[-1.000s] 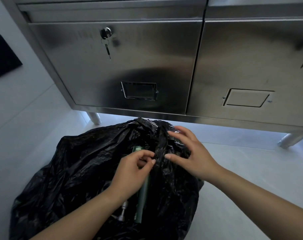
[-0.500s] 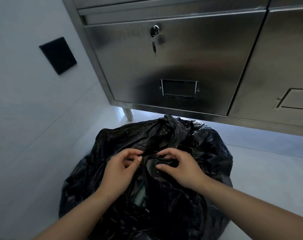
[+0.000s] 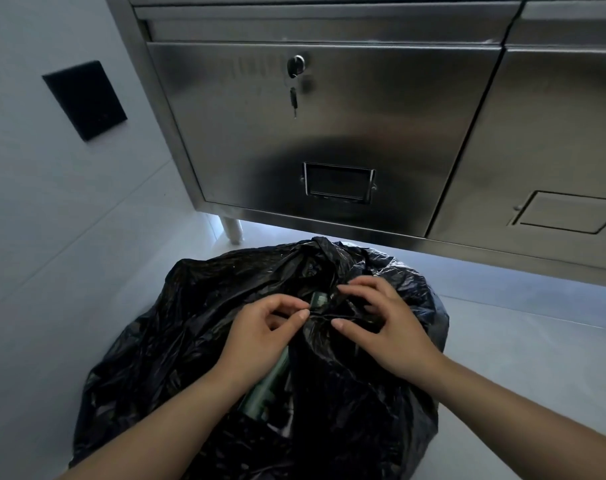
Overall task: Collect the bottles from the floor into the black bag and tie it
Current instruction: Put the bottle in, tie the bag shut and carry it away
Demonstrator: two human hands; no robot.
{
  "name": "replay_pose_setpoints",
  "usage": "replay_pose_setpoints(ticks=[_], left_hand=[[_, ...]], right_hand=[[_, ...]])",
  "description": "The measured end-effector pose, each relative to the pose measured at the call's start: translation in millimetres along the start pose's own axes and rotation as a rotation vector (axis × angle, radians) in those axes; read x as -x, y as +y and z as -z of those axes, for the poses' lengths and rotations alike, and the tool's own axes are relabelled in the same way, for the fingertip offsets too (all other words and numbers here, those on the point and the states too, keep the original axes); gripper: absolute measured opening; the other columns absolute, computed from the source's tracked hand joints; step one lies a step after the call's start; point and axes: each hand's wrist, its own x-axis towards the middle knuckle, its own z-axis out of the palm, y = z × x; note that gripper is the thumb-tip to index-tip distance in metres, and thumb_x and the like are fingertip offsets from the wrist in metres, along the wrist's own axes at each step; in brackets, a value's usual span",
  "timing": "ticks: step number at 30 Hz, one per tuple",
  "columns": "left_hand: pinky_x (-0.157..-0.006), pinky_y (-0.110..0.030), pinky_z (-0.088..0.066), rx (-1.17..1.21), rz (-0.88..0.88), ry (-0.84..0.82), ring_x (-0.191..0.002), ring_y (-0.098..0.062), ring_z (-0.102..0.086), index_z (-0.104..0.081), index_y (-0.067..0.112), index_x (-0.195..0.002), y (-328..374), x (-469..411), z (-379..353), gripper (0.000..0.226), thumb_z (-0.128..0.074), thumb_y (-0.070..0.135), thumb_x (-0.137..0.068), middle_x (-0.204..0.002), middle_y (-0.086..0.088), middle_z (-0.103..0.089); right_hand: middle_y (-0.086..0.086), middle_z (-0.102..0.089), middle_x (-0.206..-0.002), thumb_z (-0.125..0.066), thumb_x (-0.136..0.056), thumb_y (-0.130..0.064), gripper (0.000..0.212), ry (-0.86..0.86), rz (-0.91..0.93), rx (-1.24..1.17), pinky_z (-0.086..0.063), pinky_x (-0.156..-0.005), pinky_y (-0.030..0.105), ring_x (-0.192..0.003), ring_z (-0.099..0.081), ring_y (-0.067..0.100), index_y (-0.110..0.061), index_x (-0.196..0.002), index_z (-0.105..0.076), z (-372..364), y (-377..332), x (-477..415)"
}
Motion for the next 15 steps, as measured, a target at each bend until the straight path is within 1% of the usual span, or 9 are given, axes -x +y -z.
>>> replay_pose_setpoints(ticks=[2, 3, 5, 7, 8, 9, 10, 12, 15], left_hand=[[-0.055, -0.01, -0.044, -0.009, -0.01, 0.009, -0.055, 0.003, -0.059, -0.072, 0.026, -0.083, 1, 2, 3, 0.009, -0.069, 0.018, -0.083, -0.071, 0.016, -0.071], [-0.055, -0.01, -0.045, -0.008, -0.015, 0.023, -0.056, 0.002, -0.06, -0.072, 0.027, -0.083, 1, 2, 6, 0.01, -0.069, 0.018, -0.083, -0.074, 0.016, -0.072], [-0.056, -0.01, -0.045, -0.001, -0.018, 0.064, -0.056, 0.002, -0.06, -0.072, 0.029, -0.081, 1, 4, 14, 0.013, -0.07, 0.016, -0.082, -0.075, 0.014, -0.073], [-0.057, -0.011, -0.046, 0.0, 0.007, 0.104, -0.061, 0.0, -0.063, -0.073, 0.03, -0.08, -1, 6, 24, 0.013, -0.07, 0.017, -0.082, -0.075, 0.012, -0.073], [-0.058, -0.012, -0.046, 0.001, 0.028, 0.121, -0.062, -0.001, -0.064, -0.073, 0.03, -0.08, -3, 7, 29, 0.013, -0.069, 0.018, -0.083, -0.075, 0.011, -0.074], [-0.057, -0.013, -0.046, 0.003, 0.049, 0.138, -0.062, -0.001, -0.063, -0.073, 0.029, -0.08, -5, 9, 34, 0.012, -0.069, 0.018, -0.083, -0.075, 0.01, -0.073], [-0.057, -0.014, -0.046, 0.006, 0.07, 0.16, -0.061, -0.002, -0.062, -0.073, 0.028, -0.08, -8, 11, 39, 0.011, -0.069, 0.017, -0.083, -0.074, 0.008, -0.073], [-0.056, -0.017, -0.047, 0.02, 0.115, 0.198, -0.061, -0.004, -0.062, -0.072, 0.024, -0.08, -14, 15, 47, 0.011, -0.068, 0.015, -0.083, -0.074, 0.004, -0.072], [-0.054, -0.021, -0.05, 0.06, 0.193, 0.212, -0.062, -0.01, -0.063, -0.072, 0.022, -0.081, -21, 20, 58, 0.01, -0.066, 0.015, -0.085, -0.072, 0.004, -0.071]], right_hand=[[-0.023, -0.039, -0.136, -0.061, -0.072, -0.059, 0.063, -0.05, 0.04, 0.025, -0.025, -0.101, 0.003, -0.127, -0.033, -0.012, -0.036, -0.13, -0.05, -6, -7, -3], [-0.024, -0.036, -0.14, -0.059, -0.073, -0.061, 0.068, -0.089, 0.055, 0.035, -0.02, -0.103, 0.003, -0.131, -0.029, -0.011, -0.036, -0.134, -0.045, -12, -10, -4], [-0.023, -0.032, -0.141, -0.058, -0.073, -0.063, 0.075, -0.186, 0.05, 0.055, -0.014, -0.107, 0.006, -0.135, -0.023, -0.007, -0.037, -0.139, -0.035, -28, -16, -6], [-0.019, -0.033, -0.143, -0.056, -0.068, -0.071, 0.086, -0.27, 0.007, 0.072, -0.014, -0.113, 0.018, -0.135, -0.025, -0.003, -0.036, -0.142, -0.03, -47, -19, -5], [-0.016, -0.036, -0.144, -0.055, -0.065, -0.075, 0.09, -0.278, -0.009, 0.077, -0.018, -0.115, 0.025, -0.134, -0.029, -0.001, -0.034, -0.142, -0.032, -56, -20, -4], [-0.014, -0.041, -0.142, -0.057, -0.063, -0.076, 0.091, -0.26, -0.012, 0.084, -0.024, -0.114, 0.028, -0.131, -0.034, 0.001, -0.032, -0.14, -0.035, -65, -21, -4], [-0.013, -0.047, -0.136, -0.061, -0.064, -0.073, 0.087, -0.224, 0.003, 0.097, -0.029, -0.11, 0.027, -0.127, -0.04, 0.002, -0.031, -0.137, -0.04, -73, -22, -3], [-0.013, -0.056, -0.12, -0.067, -0.066, -0.063, 0.071, -0.146, 0.065, 0.132, -0.036, -0.1, 0.021, -0.114, -0.047, 0.004, -0.028, -0.126, -0.051, -87, -25, -4], [-0.013, -0.06, -0.099, -0.072, -0.071, -0.048, 0.045, -0.109, 0.094, 0.108, -0.04, -0.086, 0.019, -0.099, -0.053, 0.007, -0.025, -0.108, -0.062, -99, -29, -11]])
